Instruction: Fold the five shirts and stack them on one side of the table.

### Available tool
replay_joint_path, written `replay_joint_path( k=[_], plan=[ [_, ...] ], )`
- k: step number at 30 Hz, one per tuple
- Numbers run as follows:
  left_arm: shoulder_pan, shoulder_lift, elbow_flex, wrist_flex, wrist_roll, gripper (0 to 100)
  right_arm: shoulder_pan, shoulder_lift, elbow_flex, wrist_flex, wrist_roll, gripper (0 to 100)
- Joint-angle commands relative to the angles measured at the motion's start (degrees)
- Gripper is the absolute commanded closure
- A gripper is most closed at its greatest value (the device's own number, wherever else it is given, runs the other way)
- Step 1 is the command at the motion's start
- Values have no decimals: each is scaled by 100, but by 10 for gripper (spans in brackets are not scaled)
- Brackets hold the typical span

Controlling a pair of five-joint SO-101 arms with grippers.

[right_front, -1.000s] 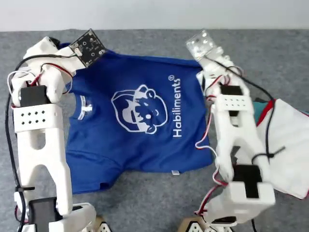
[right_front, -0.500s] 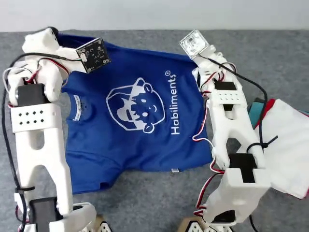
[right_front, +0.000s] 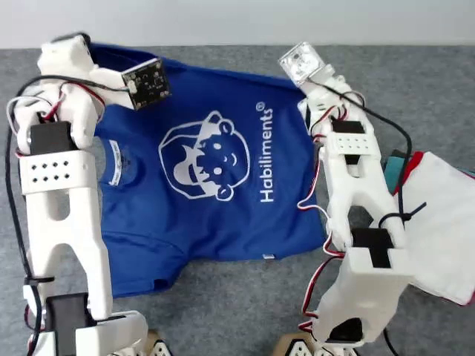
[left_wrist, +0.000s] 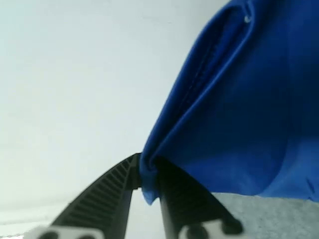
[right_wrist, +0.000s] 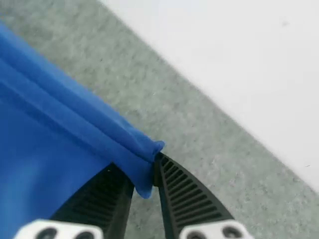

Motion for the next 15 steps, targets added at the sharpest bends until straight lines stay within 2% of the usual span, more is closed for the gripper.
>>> replay_joint_path(
  k=[1, 8, 15],
  plan=[
    [-220, -79, -409, -264, -62, 995, 277, 13, -589, -31, 70, 990],
    [-211, 9, -145, 237, -53, 995, 31, 347, -1099, -31, 70, 990],
    [-202, 229, 330, 229, -44, 995, -523, 708, -1486, -31, 70, 990]
  ],
)
